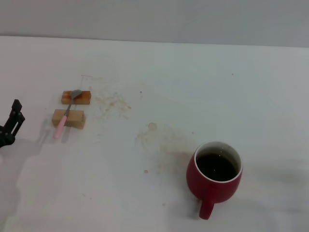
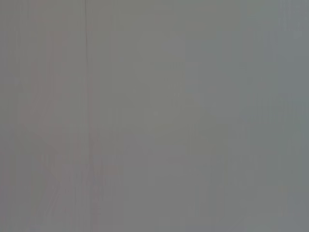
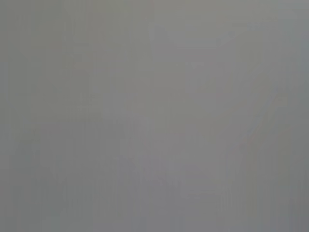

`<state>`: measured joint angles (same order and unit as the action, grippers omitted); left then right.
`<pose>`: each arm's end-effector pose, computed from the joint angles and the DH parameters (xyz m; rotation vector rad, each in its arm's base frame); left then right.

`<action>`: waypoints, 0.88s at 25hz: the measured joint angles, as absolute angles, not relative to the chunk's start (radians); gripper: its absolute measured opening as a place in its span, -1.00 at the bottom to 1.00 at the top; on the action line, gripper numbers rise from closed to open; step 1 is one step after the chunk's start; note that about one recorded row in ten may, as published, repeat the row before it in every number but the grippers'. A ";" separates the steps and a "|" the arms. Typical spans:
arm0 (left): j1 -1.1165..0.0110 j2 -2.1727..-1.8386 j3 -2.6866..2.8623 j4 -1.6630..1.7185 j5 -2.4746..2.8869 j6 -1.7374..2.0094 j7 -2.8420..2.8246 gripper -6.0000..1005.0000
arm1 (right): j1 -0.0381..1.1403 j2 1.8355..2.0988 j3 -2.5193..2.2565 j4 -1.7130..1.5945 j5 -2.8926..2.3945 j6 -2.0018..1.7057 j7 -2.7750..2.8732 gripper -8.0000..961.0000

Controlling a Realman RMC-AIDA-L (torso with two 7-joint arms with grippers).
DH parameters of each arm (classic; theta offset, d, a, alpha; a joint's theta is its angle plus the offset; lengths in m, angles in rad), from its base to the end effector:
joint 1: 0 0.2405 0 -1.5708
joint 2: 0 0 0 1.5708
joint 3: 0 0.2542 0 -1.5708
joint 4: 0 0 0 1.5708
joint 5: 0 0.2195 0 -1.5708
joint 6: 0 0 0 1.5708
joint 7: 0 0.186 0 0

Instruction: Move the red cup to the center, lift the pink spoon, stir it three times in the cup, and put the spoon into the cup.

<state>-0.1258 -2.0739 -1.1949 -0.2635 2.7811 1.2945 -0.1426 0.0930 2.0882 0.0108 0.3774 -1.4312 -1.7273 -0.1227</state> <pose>-0.3672 0.2874 -0.0100 -1.5713 -0.5054 -0.6553 0.3425 0.2152 -0.0161 -1.3070 0.4657 0.7052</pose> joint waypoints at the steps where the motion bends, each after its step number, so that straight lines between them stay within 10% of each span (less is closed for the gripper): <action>1: -0.126 -2.074 -1.195 -0.263 2.781 1.294 -0.143 0.62 | 0.093 2.088 0.011 0.377 -1.431 -1.727 -0.123 -0.98; 22: -0.134 -2.073 -1.195 -0.259 2.781 1.291 -0.143 0.62 | 0.035 2.090 -0.010 0.466 -1.431 -1.754 -0.133 -0.98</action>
<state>-0.1338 -2.0728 -1.1949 -0.2592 2.7812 1.2909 -0.1426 0.0353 2.0905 -0.0104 0.4661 -1.4312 -1.7542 -0.1331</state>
